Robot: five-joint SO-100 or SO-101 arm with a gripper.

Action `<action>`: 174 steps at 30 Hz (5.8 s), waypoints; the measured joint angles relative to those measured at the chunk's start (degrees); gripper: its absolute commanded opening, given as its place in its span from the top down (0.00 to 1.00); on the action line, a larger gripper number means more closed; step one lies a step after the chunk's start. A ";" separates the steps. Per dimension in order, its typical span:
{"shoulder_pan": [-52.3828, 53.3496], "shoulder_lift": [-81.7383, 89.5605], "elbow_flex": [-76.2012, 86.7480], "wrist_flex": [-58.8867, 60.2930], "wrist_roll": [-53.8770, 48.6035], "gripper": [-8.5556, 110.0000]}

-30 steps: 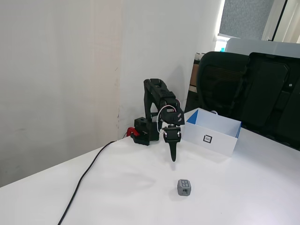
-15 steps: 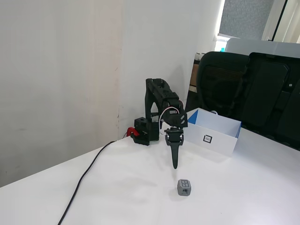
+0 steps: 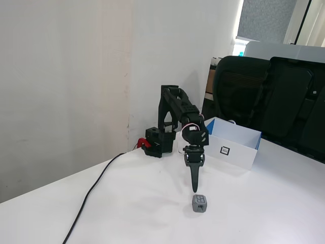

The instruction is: Grasp the gray block and put it in the box.

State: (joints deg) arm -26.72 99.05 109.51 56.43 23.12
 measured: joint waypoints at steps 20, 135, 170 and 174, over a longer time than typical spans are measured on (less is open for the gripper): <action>2.55 -12.39 -7.73 0.00 1.67 0.68; 71.28 23.03 -18.11 40.34 -4.39 0.93; 71.89 0.53 -41.57 39.64 -9.40 0.50; 71.46 0.53 -41.57 39.64 -9.40 0.52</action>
State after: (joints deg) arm 44.74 99.58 67.94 96.06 13.71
